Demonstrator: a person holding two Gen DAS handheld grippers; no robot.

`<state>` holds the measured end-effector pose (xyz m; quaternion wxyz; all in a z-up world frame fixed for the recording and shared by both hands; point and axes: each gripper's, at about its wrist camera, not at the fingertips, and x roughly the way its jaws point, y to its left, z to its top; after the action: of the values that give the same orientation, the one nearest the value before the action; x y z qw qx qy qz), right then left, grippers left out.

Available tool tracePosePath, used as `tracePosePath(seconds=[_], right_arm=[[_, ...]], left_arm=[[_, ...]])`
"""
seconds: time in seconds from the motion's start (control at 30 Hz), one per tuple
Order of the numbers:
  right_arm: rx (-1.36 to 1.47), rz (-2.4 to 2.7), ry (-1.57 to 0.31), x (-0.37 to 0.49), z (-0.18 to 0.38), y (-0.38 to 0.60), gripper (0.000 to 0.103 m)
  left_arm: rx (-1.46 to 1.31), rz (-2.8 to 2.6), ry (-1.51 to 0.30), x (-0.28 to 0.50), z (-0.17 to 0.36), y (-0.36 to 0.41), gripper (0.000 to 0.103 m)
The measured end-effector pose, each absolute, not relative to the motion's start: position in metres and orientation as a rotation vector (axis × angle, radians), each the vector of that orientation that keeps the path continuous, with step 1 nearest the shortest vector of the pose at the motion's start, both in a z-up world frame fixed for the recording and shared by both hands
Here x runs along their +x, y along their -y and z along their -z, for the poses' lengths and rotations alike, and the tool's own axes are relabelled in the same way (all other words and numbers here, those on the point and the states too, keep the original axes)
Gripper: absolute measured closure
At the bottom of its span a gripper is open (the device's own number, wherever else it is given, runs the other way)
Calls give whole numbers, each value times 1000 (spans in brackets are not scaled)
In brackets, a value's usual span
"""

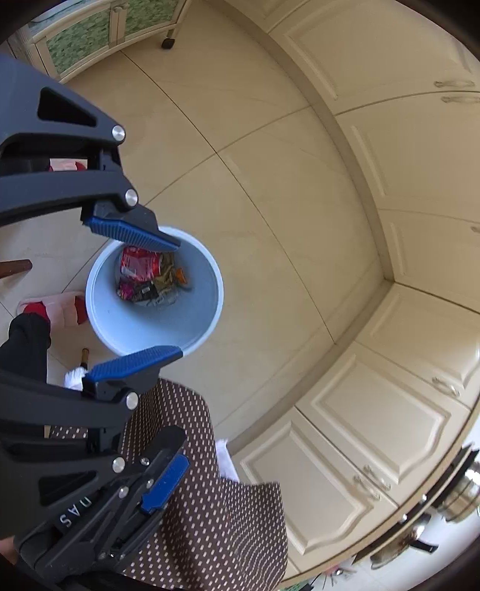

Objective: Collect trash
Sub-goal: 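Open the right gripper to drop the orange peel into the bin, then grasp an orange peel piece with the left gripper while the right grasps the clear plastic bag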

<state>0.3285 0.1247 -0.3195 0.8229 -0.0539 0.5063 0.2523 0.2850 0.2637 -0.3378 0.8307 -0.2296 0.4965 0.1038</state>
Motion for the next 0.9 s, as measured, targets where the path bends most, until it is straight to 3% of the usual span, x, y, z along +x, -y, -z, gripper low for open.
tracePosePath(seconds=[0.33,0.6,0.9], right_arm=[[-73,-454,-820,283,199,-29,60],[10,-284,-561,222,96,117,53],[122,2,-534,205,89,275,50]], left_arm=[[-405,-44,-893,265,235,-177,50],[-264,138,-757,252,148,-65,36],[-59,305,-711,268,107,69,33]])
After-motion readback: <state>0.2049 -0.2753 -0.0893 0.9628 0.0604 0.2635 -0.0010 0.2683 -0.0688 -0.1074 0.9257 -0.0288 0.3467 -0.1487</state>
